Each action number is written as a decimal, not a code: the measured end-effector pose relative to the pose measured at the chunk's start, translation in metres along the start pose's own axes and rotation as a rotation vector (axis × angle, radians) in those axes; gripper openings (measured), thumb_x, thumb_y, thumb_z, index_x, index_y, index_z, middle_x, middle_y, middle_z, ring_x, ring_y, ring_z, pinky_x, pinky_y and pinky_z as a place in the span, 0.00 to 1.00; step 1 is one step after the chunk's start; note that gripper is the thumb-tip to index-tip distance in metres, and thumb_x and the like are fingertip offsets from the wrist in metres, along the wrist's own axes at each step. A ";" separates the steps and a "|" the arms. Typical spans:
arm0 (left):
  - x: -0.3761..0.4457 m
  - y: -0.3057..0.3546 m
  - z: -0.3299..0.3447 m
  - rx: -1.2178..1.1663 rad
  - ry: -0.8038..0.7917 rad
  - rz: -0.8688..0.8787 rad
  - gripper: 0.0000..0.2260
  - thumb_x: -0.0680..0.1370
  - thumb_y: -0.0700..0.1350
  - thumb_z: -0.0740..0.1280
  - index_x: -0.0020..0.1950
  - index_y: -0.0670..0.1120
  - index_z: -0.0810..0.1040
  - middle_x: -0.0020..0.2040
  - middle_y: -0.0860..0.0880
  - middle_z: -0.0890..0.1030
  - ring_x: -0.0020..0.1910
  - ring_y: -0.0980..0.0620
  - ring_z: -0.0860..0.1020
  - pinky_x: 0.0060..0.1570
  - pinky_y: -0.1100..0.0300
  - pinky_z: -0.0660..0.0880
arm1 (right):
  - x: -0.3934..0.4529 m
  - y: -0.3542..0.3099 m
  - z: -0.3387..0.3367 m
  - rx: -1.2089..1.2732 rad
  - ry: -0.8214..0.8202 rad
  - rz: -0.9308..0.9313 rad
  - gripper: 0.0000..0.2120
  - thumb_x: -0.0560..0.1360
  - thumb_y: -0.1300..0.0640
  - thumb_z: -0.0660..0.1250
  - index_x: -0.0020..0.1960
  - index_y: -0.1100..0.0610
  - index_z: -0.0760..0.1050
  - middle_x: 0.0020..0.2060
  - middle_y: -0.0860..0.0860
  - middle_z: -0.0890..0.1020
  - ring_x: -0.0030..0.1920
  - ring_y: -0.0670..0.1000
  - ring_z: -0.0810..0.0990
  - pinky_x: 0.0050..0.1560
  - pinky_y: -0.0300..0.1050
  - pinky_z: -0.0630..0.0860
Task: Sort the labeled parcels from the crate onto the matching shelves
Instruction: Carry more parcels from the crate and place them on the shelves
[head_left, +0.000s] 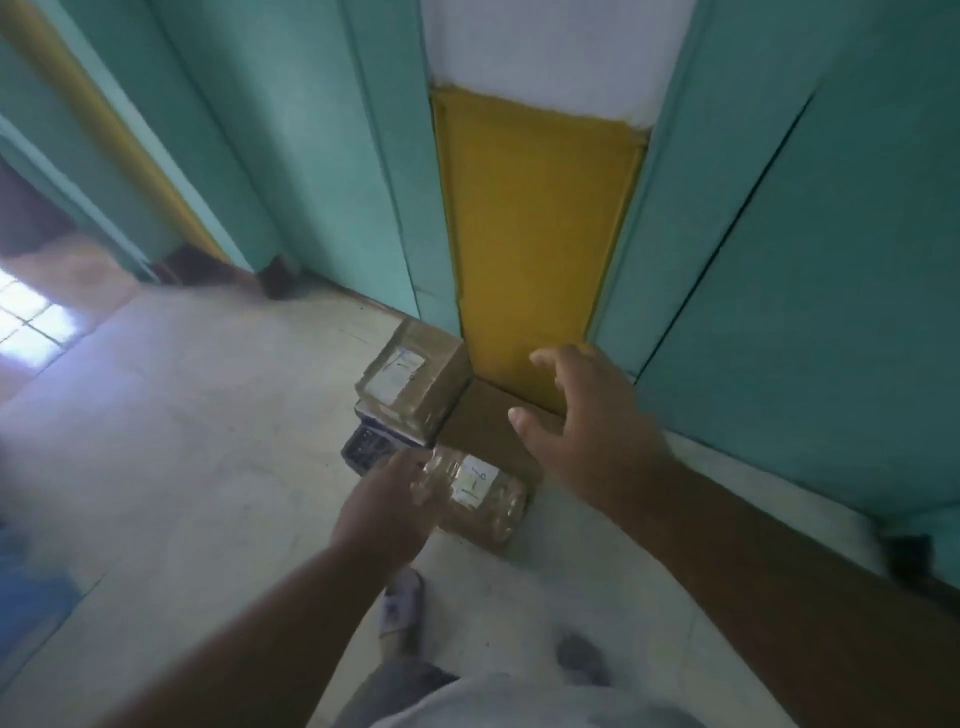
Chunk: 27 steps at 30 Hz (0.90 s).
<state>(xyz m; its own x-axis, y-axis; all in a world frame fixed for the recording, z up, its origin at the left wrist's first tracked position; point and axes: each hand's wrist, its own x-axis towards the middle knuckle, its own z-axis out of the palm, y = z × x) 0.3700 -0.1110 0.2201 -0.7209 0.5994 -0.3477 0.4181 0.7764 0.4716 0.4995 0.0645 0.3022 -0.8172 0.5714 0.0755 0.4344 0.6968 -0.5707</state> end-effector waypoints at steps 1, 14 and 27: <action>0.024 -0.011 0.000 0.003 -0.054 0.027 0.17 0.78 0.54 0.68 0.66 0.55 0.74 0.56 0.53 0.81 0.50 0.52 0.79 0.48 0.54 0.79 | 0.008 -0.002 0.012 -0.013 0.027 0.052 0.24 0.75 0.48 0.71 0.68 0.55 0.71 0.59 0.51 0.75 0.54 0.46 0.72 0.49 0.39 0.68; 0.180 -0.151 0.110 -0.031 -0.415 -0.084 0.04 0.79 0.51 0.68 0.53 0.55 0.76 0.50 0.54 0.79 0.45 0.54 0.76 0.39 0.59 0.71 | 0.050 0.061 0.223 -0.129 -0.198 0.443 0.26 0.75 0.45 0.70 0.69 0.53 0.70 0.60 0.49 0.77 0.57 0.47 0.74 0.50 0.37 0.68; 0.251 -0.205 0.248 -0.756 -0.448 -0.663 0.18 0.81 0.49 0.66 0.70 0.52 0.70 0.56 0.42 0.82 0.49 0.45 0.85 0.53 0.45 0.82 | 0.064 0.221 0.409 -0.038 -0.469 0.817 0.30 0.75 0.39 0.67 0.74 0.48 0.65 0.68 0.55 0.74 0.66 0.61 0.75 0.64 0.57 0.74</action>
<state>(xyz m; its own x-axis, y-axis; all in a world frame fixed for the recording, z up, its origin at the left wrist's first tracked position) 0.2401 -0.0714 -0.1655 -0.3477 0.2428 -0.9056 -0.5344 0.7423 0.4041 0.3883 0.0781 -0.1539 -0.3196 0.6619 -0.6780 0.9455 0.1758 -0.2741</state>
